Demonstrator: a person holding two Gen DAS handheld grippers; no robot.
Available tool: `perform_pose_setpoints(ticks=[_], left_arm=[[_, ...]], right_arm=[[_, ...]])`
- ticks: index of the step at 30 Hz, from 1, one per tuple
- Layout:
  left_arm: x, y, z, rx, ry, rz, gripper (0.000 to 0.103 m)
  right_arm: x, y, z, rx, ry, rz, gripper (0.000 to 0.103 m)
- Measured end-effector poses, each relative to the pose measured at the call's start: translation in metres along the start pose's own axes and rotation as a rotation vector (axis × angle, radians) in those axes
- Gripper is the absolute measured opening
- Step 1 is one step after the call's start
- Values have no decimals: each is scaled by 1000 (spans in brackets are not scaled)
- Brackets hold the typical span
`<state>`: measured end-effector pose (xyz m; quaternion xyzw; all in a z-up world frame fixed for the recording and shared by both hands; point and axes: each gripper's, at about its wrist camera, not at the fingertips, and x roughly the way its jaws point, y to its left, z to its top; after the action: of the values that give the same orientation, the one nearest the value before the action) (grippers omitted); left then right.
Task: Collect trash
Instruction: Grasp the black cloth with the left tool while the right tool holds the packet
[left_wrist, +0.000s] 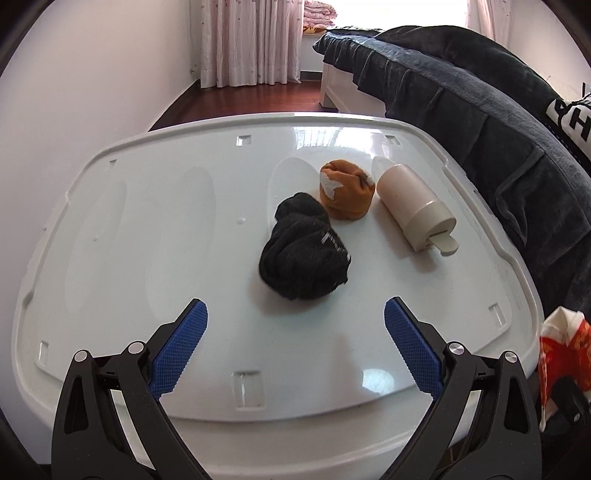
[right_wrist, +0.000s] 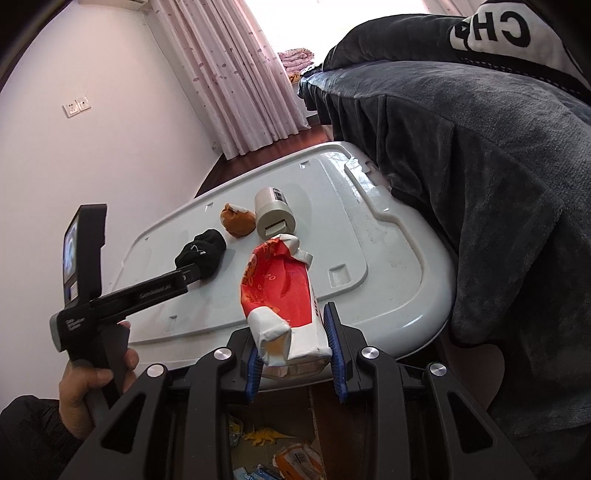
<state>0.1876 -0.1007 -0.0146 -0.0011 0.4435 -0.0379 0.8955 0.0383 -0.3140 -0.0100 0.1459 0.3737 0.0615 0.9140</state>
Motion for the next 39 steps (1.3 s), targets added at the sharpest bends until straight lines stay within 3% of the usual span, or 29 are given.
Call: perform_pose_setpoints(ticks=[20,22,26,35,39], left_arm=[[52,5,28,-47,64,25,94],[59,6,29,-52,76,40,94],[68,6,28,-37,75,101,94],[66,6,27,-39,75,116,94],[61,7,24,-29,58,137,79]], right_arm=[[10,-3,2,6,25,16,30],[12,-2,2,2,30,18,20],[20,-1,3,1,44,9,13],[37,-3,3,20,82,-15,9],[35,-3,1,26,81,0,8]])
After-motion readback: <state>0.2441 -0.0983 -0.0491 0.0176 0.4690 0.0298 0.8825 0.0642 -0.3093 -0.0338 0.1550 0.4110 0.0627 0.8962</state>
